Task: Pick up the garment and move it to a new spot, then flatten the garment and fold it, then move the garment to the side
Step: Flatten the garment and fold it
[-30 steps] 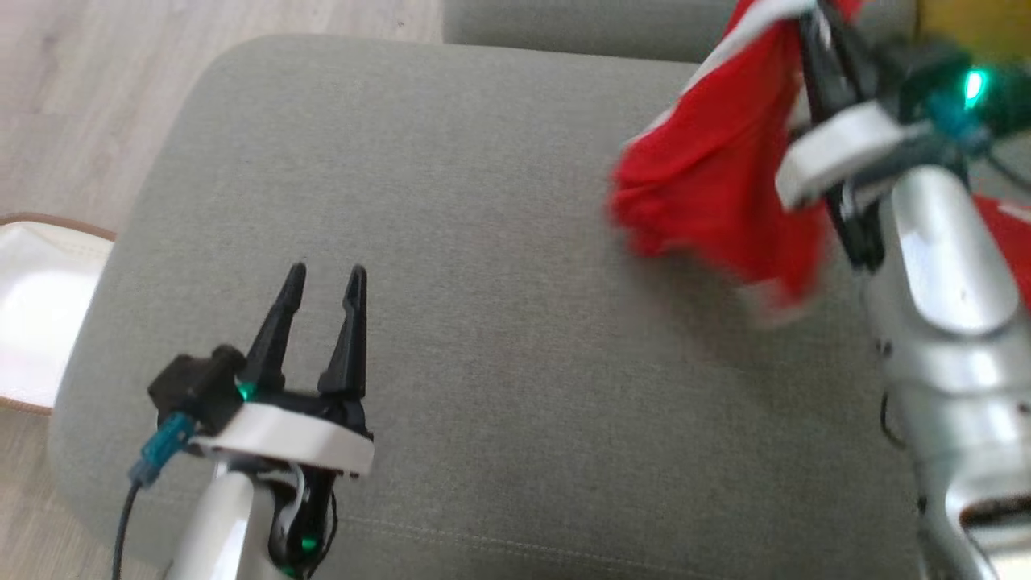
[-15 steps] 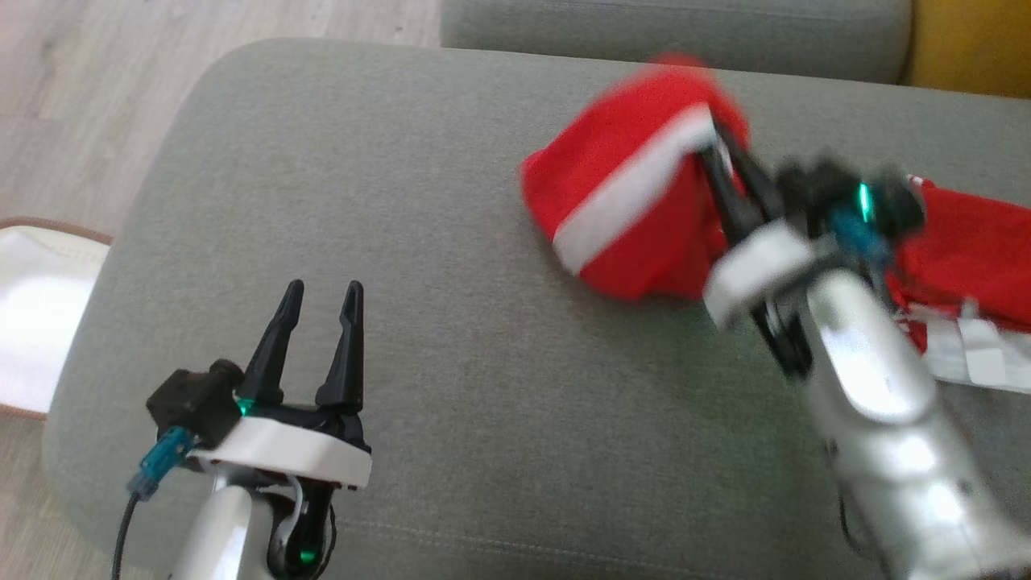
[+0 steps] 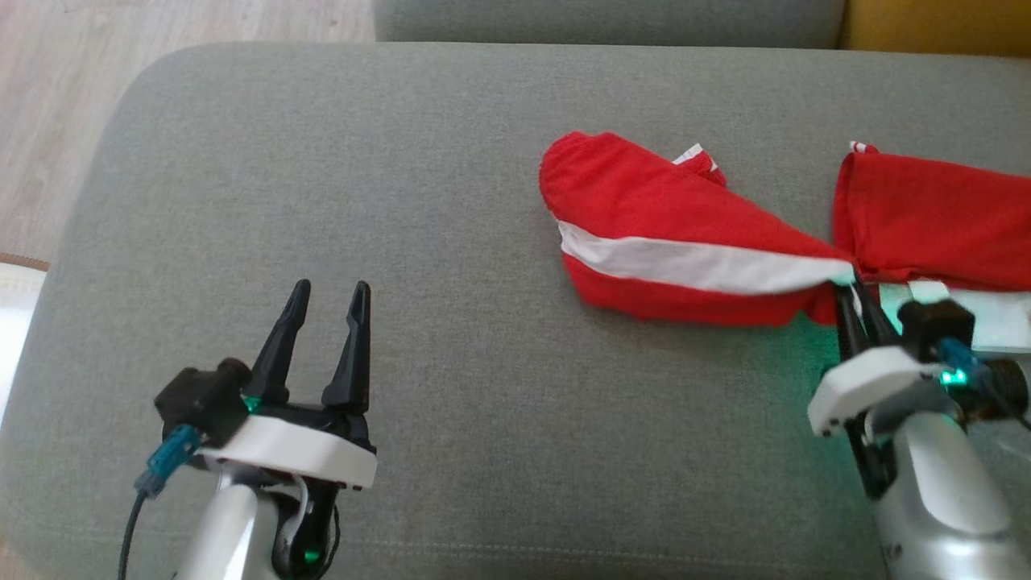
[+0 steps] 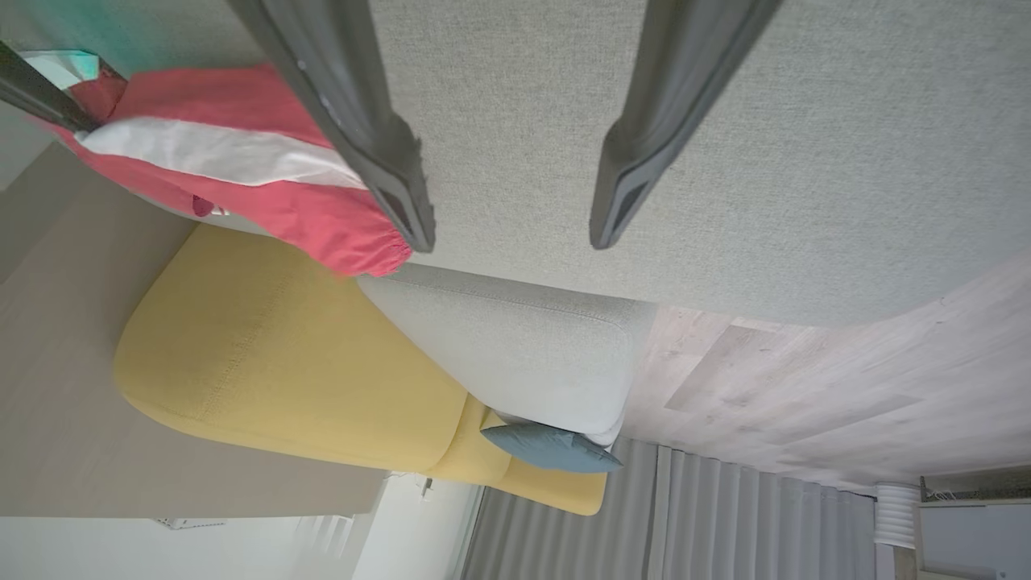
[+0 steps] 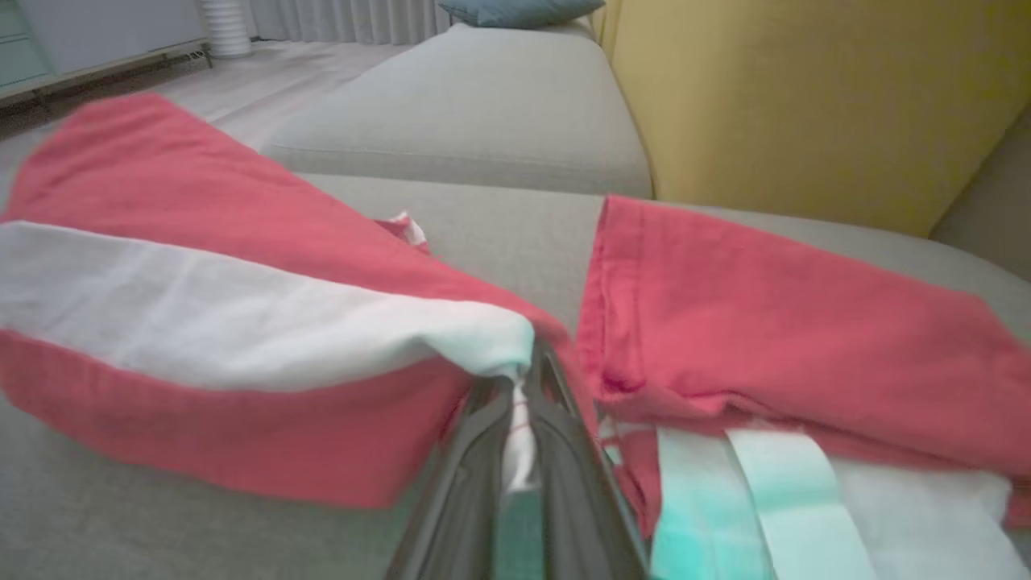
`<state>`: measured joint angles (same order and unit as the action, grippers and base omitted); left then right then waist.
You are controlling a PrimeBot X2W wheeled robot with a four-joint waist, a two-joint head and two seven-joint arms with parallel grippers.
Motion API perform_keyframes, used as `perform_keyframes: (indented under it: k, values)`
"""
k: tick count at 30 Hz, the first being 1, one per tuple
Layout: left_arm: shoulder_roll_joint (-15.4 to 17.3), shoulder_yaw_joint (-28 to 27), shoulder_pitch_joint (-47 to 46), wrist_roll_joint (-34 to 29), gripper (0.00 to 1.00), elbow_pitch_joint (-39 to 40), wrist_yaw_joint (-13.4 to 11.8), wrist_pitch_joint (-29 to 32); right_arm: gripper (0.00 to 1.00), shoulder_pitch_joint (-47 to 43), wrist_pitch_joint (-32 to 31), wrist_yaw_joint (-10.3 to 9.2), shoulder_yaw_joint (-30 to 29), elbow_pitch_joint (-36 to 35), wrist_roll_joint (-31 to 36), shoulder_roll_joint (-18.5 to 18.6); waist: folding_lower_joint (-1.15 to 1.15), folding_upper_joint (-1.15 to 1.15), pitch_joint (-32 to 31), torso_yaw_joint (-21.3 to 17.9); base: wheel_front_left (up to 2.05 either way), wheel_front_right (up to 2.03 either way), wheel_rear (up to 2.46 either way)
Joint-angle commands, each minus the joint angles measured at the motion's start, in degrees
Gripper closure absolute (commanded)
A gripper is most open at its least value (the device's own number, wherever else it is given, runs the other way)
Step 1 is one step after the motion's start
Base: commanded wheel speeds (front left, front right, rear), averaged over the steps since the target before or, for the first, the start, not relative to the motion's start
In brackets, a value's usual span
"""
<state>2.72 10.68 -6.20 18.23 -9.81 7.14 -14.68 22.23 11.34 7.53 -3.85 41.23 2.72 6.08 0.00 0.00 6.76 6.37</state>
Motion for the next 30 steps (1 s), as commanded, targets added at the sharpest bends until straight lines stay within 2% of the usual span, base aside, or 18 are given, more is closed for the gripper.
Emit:
perform_keyframes:
  k: [1,6,7,8,12,17,26,30]
  values:
    - [0.16,-1.31,-2.7,-0.3,0.0,1.6,0.35,-0.32,1.0,-0.02,0.11,-0.04,0.12,-1.83,0.87,-0.87,0.0,0.0,0.12,-0.22,0.0,0.0,0.0]
    - [0.16,-1.16,-2.72,-0.29,0.0,1.57,0.35,-0.32,1.0,-2.49,-0.53,-0.04,-2.19,-2.33,3.14,-2.35,0.0,0.0,0.22,-0.97,0.0,0.0,0.0]
    - [0.16,-1.07,-2.68,-0.29,0.0,1.54,0.35,-0.32,0.62,-2.72,-0.51,-0.04,-2.74,-2.57,3.7,-2.52,0.0,0.0,0.19,-1.11,0.0,0.0,0.0]
    - [0.16,-1.05,-2.63,-0.31,0.0,1.5,0.35,-0.32,0.0,-2.9,-0.48,-0.04,-3.4,-2.81,4.21,-2.67,0.0,0.0,0.11,-1.27,0.0,0.0,0.0]
    - [0.16,-1.08,-2.4,-0.29,0.0,1.36,0.35,-0.32,0.0,-3.53,0.36,-0.04,-4.79,-4.84,5.61,-3.12,0.0,0.0,-0.65,-1.93,0.0,0.0,0.0]
    - [0.16,-1.42,-1.8,-0.09,0.0,1.61,0.35,-0.32,0.0,-4.56,2.14,-0.04,-0.75,-9.72,-0.25,-3.18,0.0,0.0,-1.72,-2.8,0.0,0.0,0.0]
    - [0.16,-2.48,-1.09,0.33,0.0,2.85,0.35,-0.32,0.0,-10.6,3.32,-0.04,4.57,-23.56,-8.86,-3.19,0.0,0.0,-2.49,-4.63,0.0,0.0,0.0]
    - [0.16,-2.95,-1.25,0.82,0.0,3.52,0.35,-0.32,0.0,-12.49,3.43,-0.04,5.93,-26.33,-11.77,-3.2,0.0,0.0,-1.96,-5.26,0.0,0.0,0.0]
